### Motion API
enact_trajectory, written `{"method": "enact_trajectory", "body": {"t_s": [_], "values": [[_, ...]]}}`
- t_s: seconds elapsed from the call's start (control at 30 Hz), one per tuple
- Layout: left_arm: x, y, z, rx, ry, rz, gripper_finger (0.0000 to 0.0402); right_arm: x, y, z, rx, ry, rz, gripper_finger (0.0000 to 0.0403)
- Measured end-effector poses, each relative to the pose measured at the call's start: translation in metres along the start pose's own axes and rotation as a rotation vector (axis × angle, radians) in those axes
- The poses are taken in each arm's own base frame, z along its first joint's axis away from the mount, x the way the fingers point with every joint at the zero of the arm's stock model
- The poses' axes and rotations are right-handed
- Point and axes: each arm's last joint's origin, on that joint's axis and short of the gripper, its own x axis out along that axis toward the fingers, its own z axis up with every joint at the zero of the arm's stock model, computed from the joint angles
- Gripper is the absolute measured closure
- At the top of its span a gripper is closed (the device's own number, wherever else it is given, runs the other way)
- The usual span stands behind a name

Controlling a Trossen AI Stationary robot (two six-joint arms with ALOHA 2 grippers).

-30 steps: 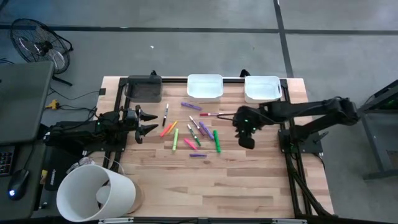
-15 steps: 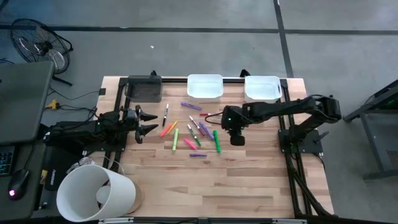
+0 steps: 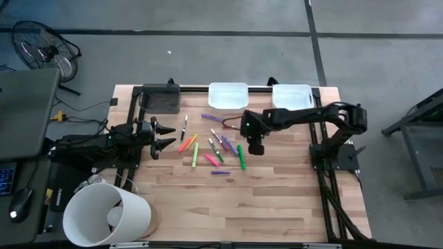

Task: Pick & Place Markers
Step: Put the red marker pen into the right white bin

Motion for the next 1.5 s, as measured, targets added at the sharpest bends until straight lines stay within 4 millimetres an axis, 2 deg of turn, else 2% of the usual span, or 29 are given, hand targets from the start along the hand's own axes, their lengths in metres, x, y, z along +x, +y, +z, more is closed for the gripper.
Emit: {"method": "enact_trajectory", "body": {"t_s": [0.23,0.4,0.5,0.63,0.83,1.0,1.2,1.5], "values": [[0.000,0.000,0.000,0.000,0.000,0.000,0.0190,-0.008,-0.029,0.001,0.037,-0.012,-0.016,0.0286],[0.000,0.000,0.000,0.000,0.000,0.000,0.0190,-0.009,-0.046,-0.004,0.211,0.000,-0.052,0.0286],[0.000,0.000,0.000,0.000,0.001,0.000,0.0190,-0.005,-0.051,-0.005,0.255,0.016,-0.066,0.0285],[0.000,0.000,0.000,0.000,0.000,0.000,0.0190,0.006,-0.054,0.002,0.218,0.049,-0.029,0.0275],[0.000,0.000,0.000,0.000,0.000,-0.001,0.0190,0.021,-0.062,0.016,0.100,0.082,-0.031,0.0235],[0.000,0.000,0.000,0.000,0.001,-0.001,0.0190,0.033,-0.067,0.020,0.023,0.104,-0.041,0.0212],[0.000,0.000,0.000,0.000,0.001,-0.001,0.0190,0.043,-0.073,0.016,0.017,0.131,-0.057,0.0210],[0.000,0.000,0.000,0.000,0.000,-0.001,0.0190,0.042,-0.079,0.014,0.030,0.133,-0.063,0.0210]]}}
